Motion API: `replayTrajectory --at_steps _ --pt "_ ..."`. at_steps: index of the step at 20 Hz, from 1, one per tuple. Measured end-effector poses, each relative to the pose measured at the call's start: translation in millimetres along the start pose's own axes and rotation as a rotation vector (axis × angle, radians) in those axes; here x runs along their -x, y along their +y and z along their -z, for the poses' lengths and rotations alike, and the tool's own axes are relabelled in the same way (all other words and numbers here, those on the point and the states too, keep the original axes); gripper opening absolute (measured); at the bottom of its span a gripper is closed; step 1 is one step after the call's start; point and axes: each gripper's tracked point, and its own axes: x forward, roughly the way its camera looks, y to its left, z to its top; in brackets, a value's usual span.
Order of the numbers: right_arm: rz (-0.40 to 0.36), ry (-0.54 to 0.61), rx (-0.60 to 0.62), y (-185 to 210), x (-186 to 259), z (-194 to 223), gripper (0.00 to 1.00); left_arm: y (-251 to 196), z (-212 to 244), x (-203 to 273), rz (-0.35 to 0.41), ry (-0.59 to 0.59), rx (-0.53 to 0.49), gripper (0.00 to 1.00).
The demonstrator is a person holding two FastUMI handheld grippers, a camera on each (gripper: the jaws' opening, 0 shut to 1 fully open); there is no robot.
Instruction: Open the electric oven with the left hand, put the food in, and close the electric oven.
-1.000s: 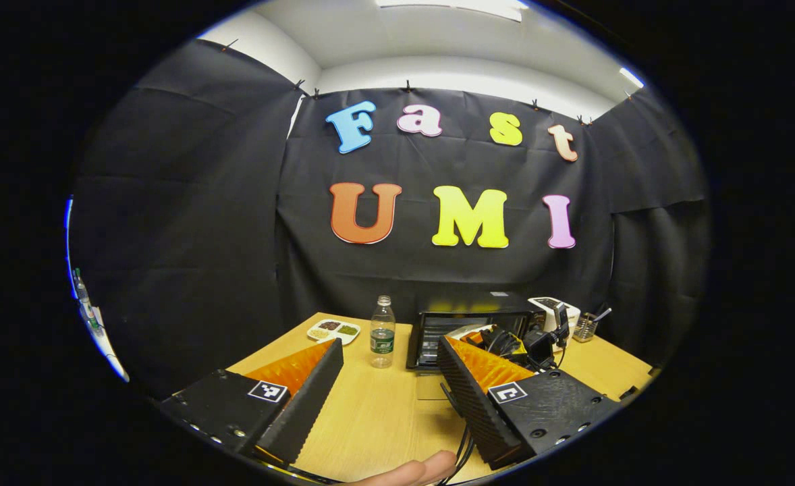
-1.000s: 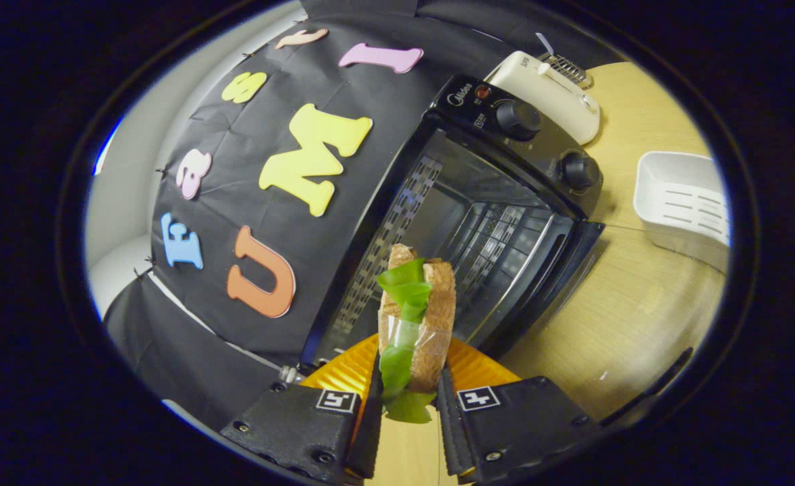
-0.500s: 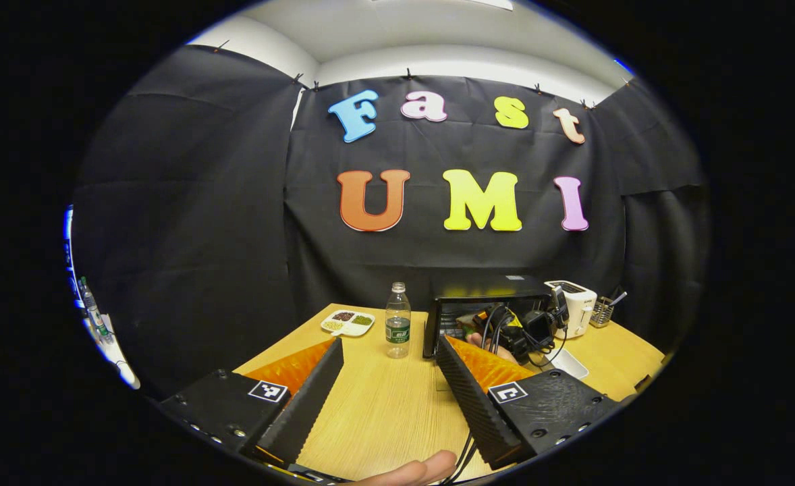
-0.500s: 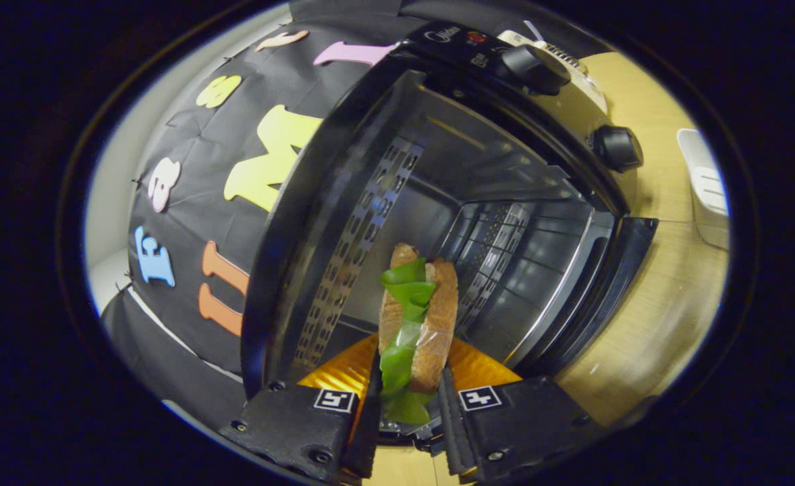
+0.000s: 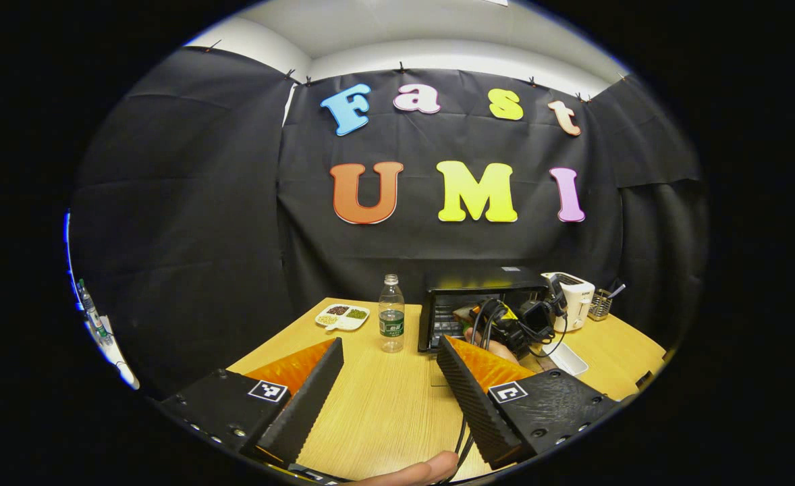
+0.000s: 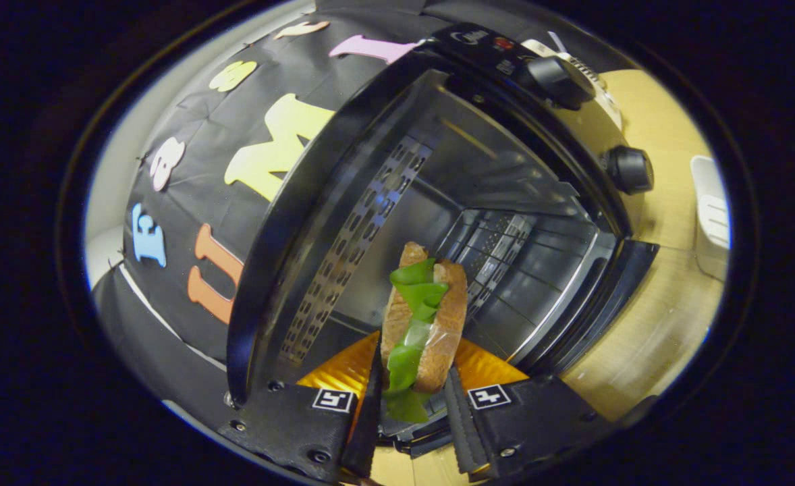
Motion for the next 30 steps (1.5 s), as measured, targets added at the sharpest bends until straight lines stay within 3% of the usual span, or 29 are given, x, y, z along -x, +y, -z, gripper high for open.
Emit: replayTrajectory --at_steps 4,5,6,7,8,9,10,15,18,24,30 --pt "0.036 0.004 0.201 7.2 5.0 -10.0 0.55 -1.6 4.4 -0.9 0.003 0.013 0.009 0.92" --pt "0.045 0.005 0.249 9.4 4.9 -12.4 0.43 -1.3 4.7 -1.2 0.005 0.014 0.015 0.92" --pt "0.057 0.008 0.302 9.9 3.9 -13.3 0.62 -1.5 5.1 -0.1 0.007 0.014 0.02 0.92" --pt "0.066 0.014 0.351 11.8 3.6 -14.8 0.65 -0.9 6.0 0.6 0.009 0.015 0.023 0.92" --pt "0.081 0.032 0.409 12.6 1.6 -11.7 0.57 -1.2 6.3 1.5 0.009 0.017 0.025 0.92" --pt "0.111 0.05 0.471 8.6 -0.4 -10.9 0.74 0.2 7.0 1.8 0.009 0.018 0.025 0.92" --pt "0.132 0.065 0.524 5.8 -1.6 -9.0 0.82 0.8 7.2 3.1 0.007 0.019 0.023 0.92" --pt "0.164 0.139 0.805 -1.2 4.2 0.8 0.9 0.9 9.6 3.9 0.008 0.023 0.023 0.92" --pt "0.142 0.231 0.939 -3.8 10.1 15.0 0.93 1.1 14.7 3.9 0.007 0.032 0.028 0.92" --pt "0.118 0.447 0.949 -9.4 42.1 33.0 0.93 5.3 28.4 -0.9 -0.007 0.07 0.049 0.93" --pt "0.086 0.442 0.94 1.3 91.2 11.5 0.92 -2.2 29.1 -4.3 0.025 0.068 0.049 0.92"
